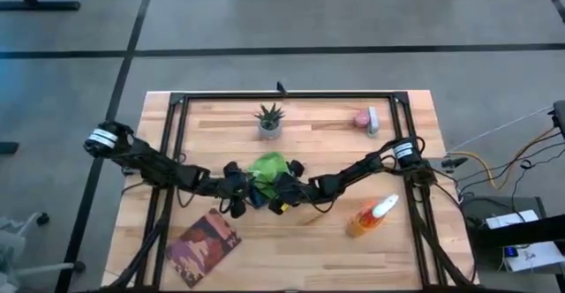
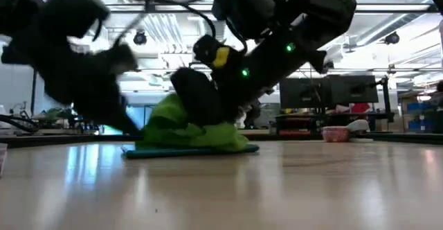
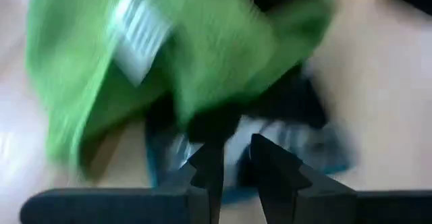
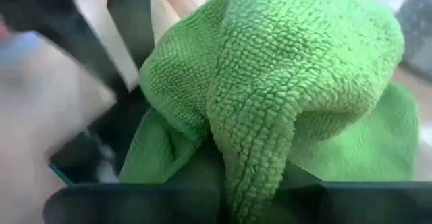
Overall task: Apply microfiber cloth
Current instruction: Wipe the front of the tablet with the microfiber cloth
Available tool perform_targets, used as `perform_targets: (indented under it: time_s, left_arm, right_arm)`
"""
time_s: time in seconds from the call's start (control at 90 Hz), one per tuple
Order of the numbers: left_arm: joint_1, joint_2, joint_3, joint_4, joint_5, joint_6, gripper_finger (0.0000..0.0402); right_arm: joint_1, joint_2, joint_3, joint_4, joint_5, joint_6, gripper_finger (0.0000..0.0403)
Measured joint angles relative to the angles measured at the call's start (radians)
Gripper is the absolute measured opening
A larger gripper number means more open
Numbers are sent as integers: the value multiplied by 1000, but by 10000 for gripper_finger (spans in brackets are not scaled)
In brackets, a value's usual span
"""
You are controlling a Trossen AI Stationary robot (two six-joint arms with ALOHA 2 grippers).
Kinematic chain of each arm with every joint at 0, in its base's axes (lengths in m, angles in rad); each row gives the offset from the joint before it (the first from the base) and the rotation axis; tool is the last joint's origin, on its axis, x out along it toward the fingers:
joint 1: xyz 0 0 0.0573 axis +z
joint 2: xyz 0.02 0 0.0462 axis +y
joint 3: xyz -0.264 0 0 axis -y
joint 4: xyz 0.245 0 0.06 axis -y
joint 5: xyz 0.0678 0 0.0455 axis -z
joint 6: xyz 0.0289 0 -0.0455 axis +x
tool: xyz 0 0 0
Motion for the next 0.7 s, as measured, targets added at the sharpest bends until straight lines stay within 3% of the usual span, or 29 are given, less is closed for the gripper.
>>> perform_targets:
  time_s: [0.211,0.411,0.7]
  left_arm:
    - [0,127,30,59,-9,-22,59]
    - [0,146,29,70,-8,-30,59]
    - [0,146,18,81,2,-45,59]
  right_arm:
    - [-15,89,80,37,-10,-72,3]
    - [-36,120,100,37,68,-93,3]
    - [-48,29,35,-284,270,-63,3]
